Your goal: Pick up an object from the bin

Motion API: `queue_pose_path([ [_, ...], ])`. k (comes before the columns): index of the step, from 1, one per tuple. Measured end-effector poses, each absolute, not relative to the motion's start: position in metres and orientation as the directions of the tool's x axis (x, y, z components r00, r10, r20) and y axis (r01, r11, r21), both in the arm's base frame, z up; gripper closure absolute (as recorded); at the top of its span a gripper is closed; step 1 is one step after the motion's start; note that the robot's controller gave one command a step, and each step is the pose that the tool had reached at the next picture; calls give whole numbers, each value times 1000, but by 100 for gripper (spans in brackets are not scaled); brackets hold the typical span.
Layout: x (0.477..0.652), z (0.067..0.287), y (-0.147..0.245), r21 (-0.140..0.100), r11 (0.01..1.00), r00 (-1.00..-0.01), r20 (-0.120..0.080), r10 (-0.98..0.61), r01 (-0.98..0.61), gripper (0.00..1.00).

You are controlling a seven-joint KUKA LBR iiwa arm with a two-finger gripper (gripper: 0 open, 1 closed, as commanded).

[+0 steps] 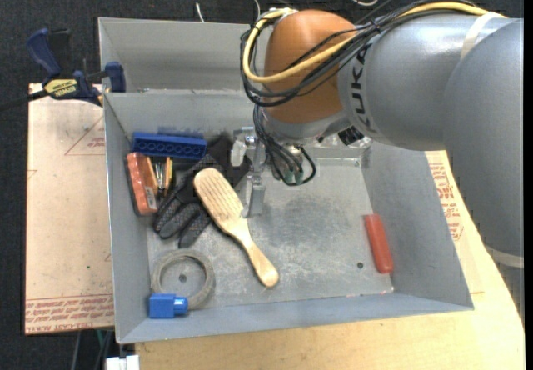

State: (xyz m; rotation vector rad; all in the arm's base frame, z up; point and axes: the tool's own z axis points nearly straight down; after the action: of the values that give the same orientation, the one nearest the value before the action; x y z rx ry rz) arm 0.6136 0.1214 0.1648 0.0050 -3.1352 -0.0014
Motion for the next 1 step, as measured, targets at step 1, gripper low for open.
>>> queue_pose_path([
  [1,616,169,121,2,1000,-1000,-1,-1,-1,0],
])
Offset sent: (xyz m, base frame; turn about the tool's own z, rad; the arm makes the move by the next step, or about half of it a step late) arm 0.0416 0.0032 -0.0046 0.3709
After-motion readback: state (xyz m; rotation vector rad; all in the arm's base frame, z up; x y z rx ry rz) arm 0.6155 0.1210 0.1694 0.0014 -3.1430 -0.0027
